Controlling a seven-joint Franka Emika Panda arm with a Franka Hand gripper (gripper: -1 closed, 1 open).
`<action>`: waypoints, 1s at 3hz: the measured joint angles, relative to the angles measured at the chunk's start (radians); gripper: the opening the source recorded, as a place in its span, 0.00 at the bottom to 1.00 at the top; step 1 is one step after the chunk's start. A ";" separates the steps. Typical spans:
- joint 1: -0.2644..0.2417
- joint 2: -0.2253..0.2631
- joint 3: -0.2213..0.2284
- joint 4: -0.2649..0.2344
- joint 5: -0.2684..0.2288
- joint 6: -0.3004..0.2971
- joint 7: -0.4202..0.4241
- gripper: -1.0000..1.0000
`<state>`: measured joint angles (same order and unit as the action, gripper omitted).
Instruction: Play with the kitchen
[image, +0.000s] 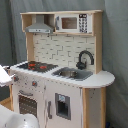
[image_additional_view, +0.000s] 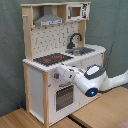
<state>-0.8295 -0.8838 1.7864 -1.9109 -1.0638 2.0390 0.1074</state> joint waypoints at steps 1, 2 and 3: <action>0.005 0.001 -0.005 -0.032 -0.048 0.088 -0.029 1.00; 0.019 0.002 -0.016 -0.051 -0.080 0.175 -0.082 1.00; 0.023 0.002 -0.028 -0.063 -0.106 0.250 -0.140 1.00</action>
<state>-0.8065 -0.8821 1.7587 -1.9739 -1.1693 2.2892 -0.0329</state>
